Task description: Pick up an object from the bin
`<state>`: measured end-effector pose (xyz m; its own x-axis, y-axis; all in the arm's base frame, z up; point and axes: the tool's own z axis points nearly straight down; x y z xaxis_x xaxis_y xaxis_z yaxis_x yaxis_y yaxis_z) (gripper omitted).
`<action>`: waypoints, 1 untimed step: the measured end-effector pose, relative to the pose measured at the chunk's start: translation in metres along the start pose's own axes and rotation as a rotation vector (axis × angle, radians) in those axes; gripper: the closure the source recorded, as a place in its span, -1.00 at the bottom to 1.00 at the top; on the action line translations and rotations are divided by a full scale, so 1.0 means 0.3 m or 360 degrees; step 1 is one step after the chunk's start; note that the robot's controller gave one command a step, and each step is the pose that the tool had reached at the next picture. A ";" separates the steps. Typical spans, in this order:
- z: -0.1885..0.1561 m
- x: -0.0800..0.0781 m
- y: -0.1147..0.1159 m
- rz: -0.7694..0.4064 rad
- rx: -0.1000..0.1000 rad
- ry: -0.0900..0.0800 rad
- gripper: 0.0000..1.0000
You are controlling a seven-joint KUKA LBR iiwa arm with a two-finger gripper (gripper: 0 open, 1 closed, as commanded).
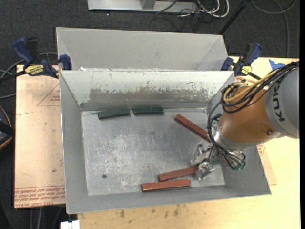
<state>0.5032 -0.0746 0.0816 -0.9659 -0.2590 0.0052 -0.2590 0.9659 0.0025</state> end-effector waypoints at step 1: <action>-0.449 -0.012 0.039 0.0006 0.0004 -0.0014 1.00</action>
Offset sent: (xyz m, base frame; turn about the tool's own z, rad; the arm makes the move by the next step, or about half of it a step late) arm 0.0000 0.0000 0.0000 0.0000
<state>0.5045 -0.0625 0.2162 -0.9668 -0.2555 -0.0033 -0.2555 0.9668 -0.0002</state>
